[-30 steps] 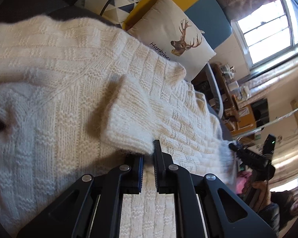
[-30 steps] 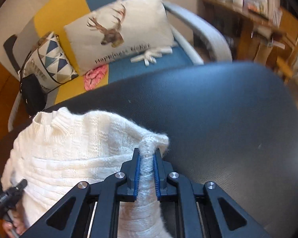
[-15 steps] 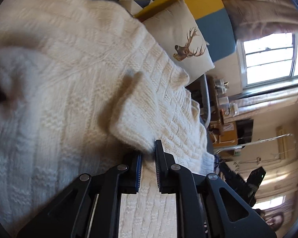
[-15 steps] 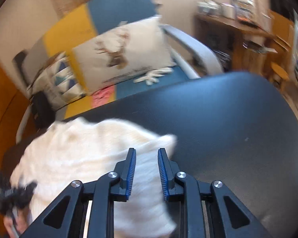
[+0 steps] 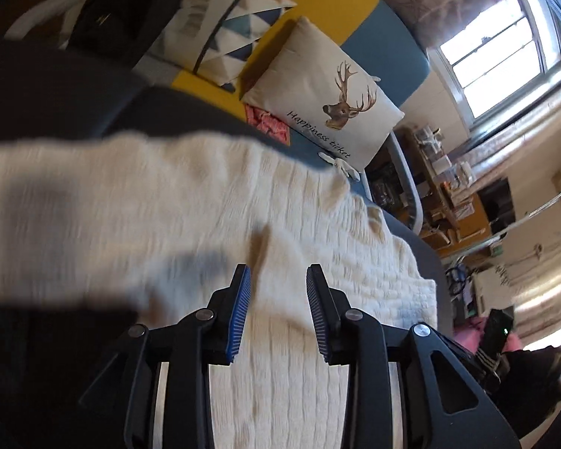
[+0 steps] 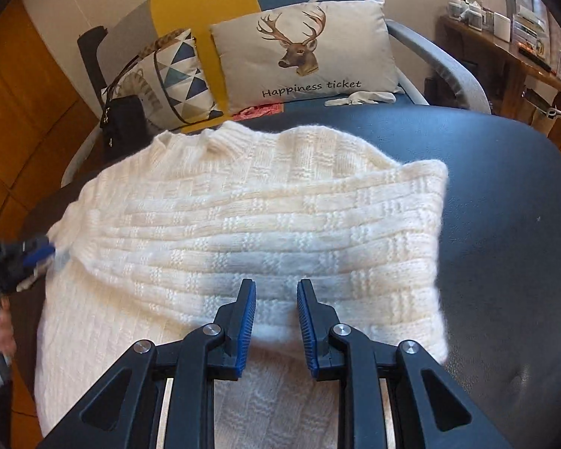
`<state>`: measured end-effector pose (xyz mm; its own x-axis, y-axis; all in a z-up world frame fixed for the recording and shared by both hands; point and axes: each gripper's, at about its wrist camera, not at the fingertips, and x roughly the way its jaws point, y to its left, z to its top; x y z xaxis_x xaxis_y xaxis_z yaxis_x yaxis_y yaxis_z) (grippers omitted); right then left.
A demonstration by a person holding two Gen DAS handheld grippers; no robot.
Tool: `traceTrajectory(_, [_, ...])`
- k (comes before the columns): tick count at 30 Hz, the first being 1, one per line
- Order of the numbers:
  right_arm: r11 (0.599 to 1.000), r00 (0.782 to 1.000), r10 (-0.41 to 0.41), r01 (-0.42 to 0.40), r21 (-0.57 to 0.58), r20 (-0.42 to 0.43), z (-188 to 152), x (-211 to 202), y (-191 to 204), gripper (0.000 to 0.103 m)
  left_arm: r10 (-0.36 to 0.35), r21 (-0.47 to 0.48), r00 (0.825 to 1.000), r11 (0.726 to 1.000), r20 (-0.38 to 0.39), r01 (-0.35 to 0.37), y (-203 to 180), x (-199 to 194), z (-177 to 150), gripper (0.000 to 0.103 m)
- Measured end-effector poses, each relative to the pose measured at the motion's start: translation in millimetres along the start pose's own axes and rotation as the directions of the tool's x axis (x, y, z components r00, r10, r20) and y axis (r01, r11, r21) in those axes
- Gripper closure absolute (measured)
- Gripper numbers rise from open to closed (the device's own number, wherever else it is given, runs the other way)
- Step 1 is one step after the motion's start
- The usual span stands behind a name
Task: Fold clothes
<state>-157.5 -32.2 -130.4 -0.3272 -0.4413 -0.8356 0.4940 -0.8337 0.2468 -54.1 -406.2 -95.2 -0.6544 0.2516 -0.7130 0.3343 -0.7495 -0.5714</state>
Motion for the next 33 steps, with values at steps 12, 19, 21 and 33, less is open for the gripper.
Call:
traceTrajectory(12, [1.0,1.0,-0.004,0.004,0.018,0.018,2,-7,-5,0.08,0.106,0.133,0.96,0.988,-0.258,-0.073,-10,67,43,0.069])
traceTrajectory(19, [1.0,1.0,-0.016,0.015,0.019,0.024,1,-6,-5,0.08,0.111,0.154,0.946,0.986,-0.303,-0.066,-14,82,38,0.069])
traceTrajectory(21, [0.999,0.999,-0.033,0.032,0.004,0.036,1,-7,-4,0.08,0.144,0.221,0.954,0.971,-0.263,-0.085,-22,83,34,0.082])
traceTrajectory(33, [0.987,0.989,-0.143,0.14,-0.073,-0.037,21,-3,-20,0.077,0.018,0.293,0.997,0.956,-0.078,0.006,-71,21,45,0.096])
